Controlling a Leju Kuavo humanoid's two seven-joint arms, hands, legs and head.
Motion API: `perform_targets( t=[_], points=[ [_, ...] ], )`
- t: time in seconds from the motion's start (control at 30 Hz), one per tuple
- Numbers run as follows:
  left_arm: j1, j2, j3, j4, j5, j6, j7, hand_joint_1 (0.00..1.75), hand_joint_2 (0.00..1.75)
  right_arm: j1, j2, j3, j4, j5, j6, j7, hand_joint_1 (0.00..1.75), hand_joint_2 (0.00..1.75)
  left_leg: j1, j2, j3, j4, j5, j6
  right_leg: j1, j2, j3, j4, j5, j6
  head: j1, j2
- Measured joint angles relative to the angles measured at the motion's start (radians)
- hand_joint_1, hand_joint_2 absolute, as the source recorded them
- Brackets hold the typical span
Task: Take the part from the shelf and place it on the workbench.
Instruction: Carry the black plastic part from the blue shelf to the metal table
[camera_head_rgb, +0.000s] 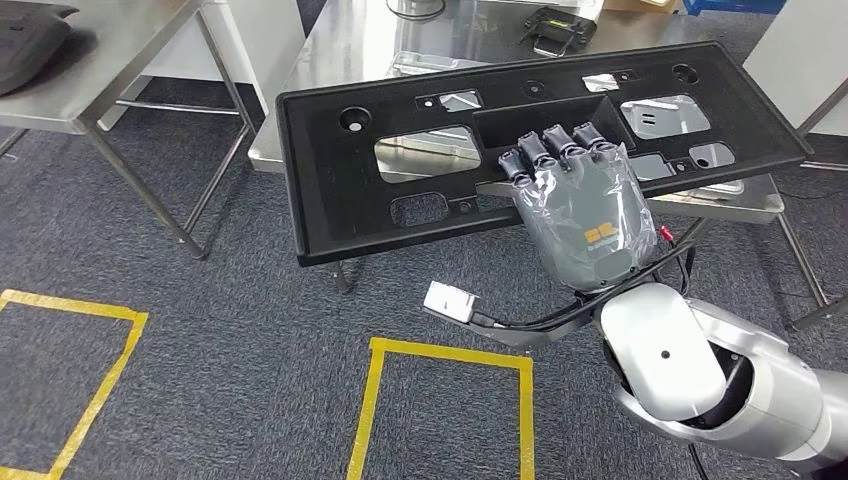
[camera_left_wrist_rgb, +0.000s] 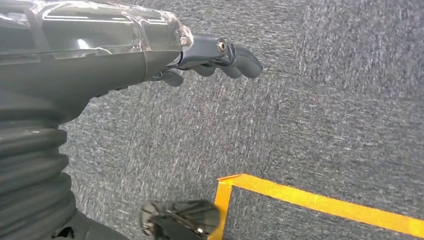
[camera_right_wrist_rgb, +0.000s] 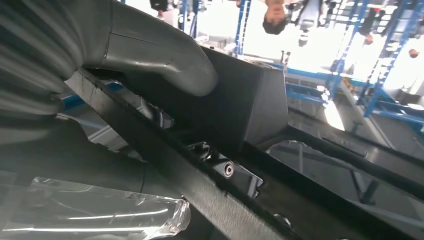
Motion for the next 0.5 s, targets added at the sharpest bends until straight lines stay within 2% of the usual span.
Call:
perform_targets(
  t=[0.03, 0.1, 0.13, 0.17, 0.2, 0.23, 0.27, 0.3, 0.33, 0.37, 0.43, 0.47, 0.5],
  points=[
    [0.001, 0.0, 0.0, 0.0, 0.0, 0.0, 0.0, 0.0, 1.75, 0.0, 0.0, 0.0, 0.0, 0.0, 0.0, 0.0, 1.75, 1.75, -0.004, -0.012, 0.016, -0.053, 0.044, 0.008, 0.001, 0.011, 0.004, 0.0, -0.002, -0.001, 0.0, 0.0],
    [0.002, 0.002, 0.0, 0.0, 0.0, 0.0, 0.0, 0.0, 1.75, -0.001, 0.0, 0.0, 0.0, 0.0, 0.0, 0.0, 1.75, 1.75, -0.011, -0.076, 0.072, -0.196, 0.131, 0.027, 0.0, 0.027, 0.01, 0.0, -0.006, 0.001, -0.001, 0.0],
    [0.002, 0.003, 0.0, 0.0, 0.0, 0.0, 0.0, 0.0, 1.75, -0.001, 0.0, 0.0, 0.0, 0.0, 0.0, 0.0, 1.75, 1.75, -0.013, -0.101, 0.094, -0.248, 0.154, 0.033, -0.002, 0.037, 0.01, 0.0, -0.007, 0.004, -0.001, 0.0],
    [0.003, 0.004, 0.0, 0.0, 0.0, 0.0, 0.0, 0.0, 1.75, -0.002, 0.0, 0.0, 0.0, 0.0, 0.001, 0.0, 1.75, 1.75, -0.016, -0.116, 0.106, -0.276, 0.163, 0.037, -0.004, 0.048, 0.008, 0.0, -0.008, 0.008, -0.002, 0.0],
    [0.004, 0.005, 0.0, 0.0, -0.001, 0.0, 0.001, 0.0, 1.75, -0.002, 0.0, 0.0, -0.001, -0.001, 0.002, 0.0, 1.75, 1.75, -0.017, -0.109, 0.112, -0.285, 0.161, 0.039, -0.006, 0.061, 0.006, -0.001, -0.007, 0.013, -0.002, 0.0],
    [0.005, 0.004, 0.0, 0.0, -0.001, 0.0, 0.001, 0.0, 1.75, -0.004, -0.001, -0.001, -0.001, -0.003, 0.002, 0.001, 1.75, 1.75, -0.017, -0.092, 0.117, -0.293, 0.161, 0.039, -0.007, 0.075, 0.004, -0.003, -0.006, 0.018, -0.002, 0.0],
    [0.005, 0.004, 0.0, 0.0, -0.001, 0.0, 0.001, 0.0, 1.75, -0.006, -0.003, -0.001, -0.002, -0.004, 0.003, 0.001, 1.75, 1.75, -0.016, -0.076, 0.123, -0.301, 0.163, 0.04, -0.007, 0.075, 0.002, 0.0, -0.009, 0.023, -0.002, 0.0],
    [0.006, 0.004, 0.0, 0.0, -0.001, 0.0, 0.001, 0.0, 1.75, -0.009, -0.004, -0.001, -0.004, -0.006, 0.004, 0.002, 1.75, 1.75, -0.014, -0.058, 0.13, -0.311, 0.165, 0.043, -0.006, 0.06, -0.006, 0.017, -0.022, 0.027, 0.0, 0.0],
    [0.006, 0.004, 0.0, 0.0, -0.001, 0.0, 0.0, 0.0, 1.75, -0.012, -0.005, -0.002, -0.004, -0.007, 0.005, 0.003, 1.75, 1.75, -0.013, -0.039, 0.137, -0.32, 0.167, 0.045, -0.004, 0.037, -0.025, 0.057, -0.046, 0.031, 0.002, 0.0],
    [0.007, 0.004, 0.0, 0.0, -0.001, 0.0, 0.0, 0.0, 1.75, -0.013, -0.005, -0.001, -0.005, -0.007, 0.005, 0.004, 1.75, 1.75, -0.013, -0.02, 0.142, -0.324, 0.167, 0.046, -0.005, 0.009, -0.055, 0.119, -0.079, 0.034, 0.004, 0.0],
    [0.009, 0.003, 0.0, 0.001, 0.0, 0.0, 0.0, 0.0, 1.75, -0.012, -0.005, 0.0, -0.005, -0.008, 0.007, 0.006, 1.75, 1.75, -0.013, 0.018, 0.145, -0.325, 0.161, 0.047, -0.009, -0.017, -0.126, 0.254, -0.135, 0.044, 0.007, 0.0],
    [0.01, 0.003, 0.0, 0.001, 0.0, 0.0, 0.0, 0.0, 1.75, -0.011, -0.005, 0.0, -0.005, -0.008, 0.007, 0.006, 1.75, 1.75, -0.013, 0.036, 0.147, -0.325, 0.157, 0.046, -0.012, -0.021, -0.146, 0.288, -0.14, 0.049, 0.007, 0.0],
    [0.01, 0.003, 0.0, 0.001, 0.0, 0.0, 0.0, 0.0, 1.75, -0.01, -0.005, 0.0, -0.005, -0.008, 0.008, 0.006, 1.75, 1.75, -0.013, 0.053, 0.149, -0.324, 0.153, 0.044, -0.015, -0.026, -0.146, 0.282, -0.124, 0.053, 0.008, 0.0]
  ],
)
